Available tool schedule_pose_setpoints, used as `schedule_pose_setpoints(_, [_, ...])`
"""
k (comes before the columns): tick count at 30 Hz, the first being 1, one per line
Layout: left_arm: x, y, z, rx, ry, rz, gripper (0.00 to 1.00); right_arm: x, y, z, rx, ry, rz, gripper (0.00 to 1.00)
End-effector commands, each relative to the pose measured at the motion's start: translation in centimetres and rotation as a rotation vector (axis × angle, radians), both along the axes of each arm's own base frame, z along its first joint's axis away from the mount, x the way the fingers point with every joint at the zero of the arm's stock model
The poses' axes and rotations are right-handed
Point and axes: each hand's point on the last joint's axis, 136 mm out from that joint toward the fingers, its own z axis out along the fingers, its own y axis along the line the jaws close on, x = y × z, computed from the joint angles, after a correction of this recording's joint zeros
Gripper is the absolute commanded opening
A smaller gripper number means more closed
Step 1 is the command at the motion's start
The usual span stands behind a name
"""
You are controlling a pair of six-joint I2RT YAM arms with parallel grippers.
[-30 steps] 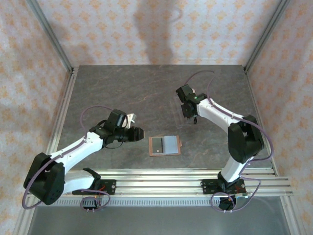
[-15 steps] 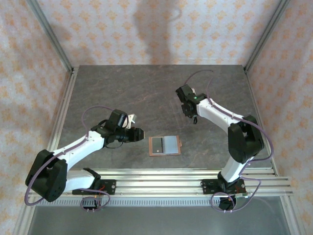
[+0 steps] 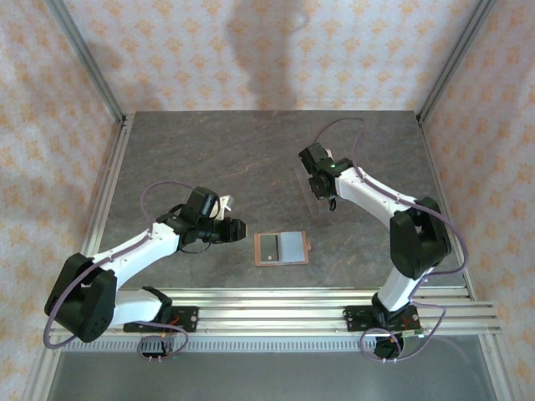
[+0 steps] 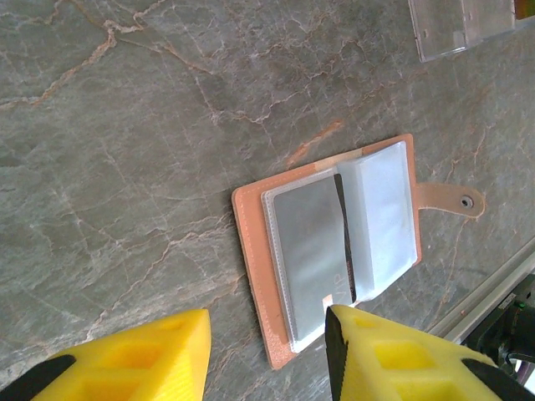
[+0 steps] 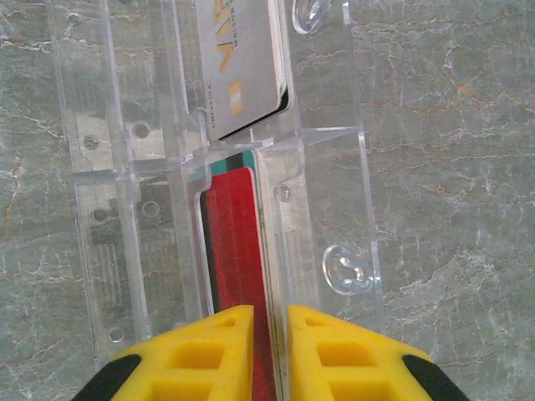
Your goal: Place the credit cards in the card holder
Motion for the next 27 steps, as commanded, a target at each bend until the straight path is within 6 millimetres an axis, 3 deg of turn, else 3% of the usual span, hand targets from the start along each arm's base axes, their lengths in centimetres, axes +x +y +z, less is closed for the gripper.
schedule_pose_setpoints(1, [0.2,-0.2,0.1,-0.017,-0.016,-0.010,0.42,-0.4,-0.4,0.6,-0.021,0.002,-0.002,0.13])
schedule_pose_setpoints(9, [0.1,-0.1,-0.1,-0.008,-0.007,-0.020,0.42,-0.7,-0.1,0.4,0.006,0.011,0.003,0.05])
schedule_pose_setpoints(10, [0.0,-0.1,-0.1,-0.003,-0.002,-0.025,0.42,-0.6,-0.1,0.4,0.005,0.010,0.002,0.08])
schedule_pose_setpoints(12, [0.0,-0.1,-0.2,-0.005,-0.004,-0.018,0.42,-0.5,-0.3,0.4,-0.012,0.010,-0.003,0.29])
schedule_pose_setpoints(13, [0.2,-0.1,-0.2,-0.012,-0.011,-0.010,0.42,-0.5,-0.5,0.5,-0.025,0.008,-0.007,0.32])
schedule_pose_setpoints(18, [0.3,-0.4,-0.4,-0.010,0.006,-0.026,0.42,-0.4,-1.0,0.3,-0.060,0.007,-0.017,0.43])
schedule_pose_setpoints(27, [0.7,-0.6,-0.9,-0.014,0.003,-0.026,0.42,-0.2,-2.0,-0.8,-0.156,0.026,-0.030,0.44])
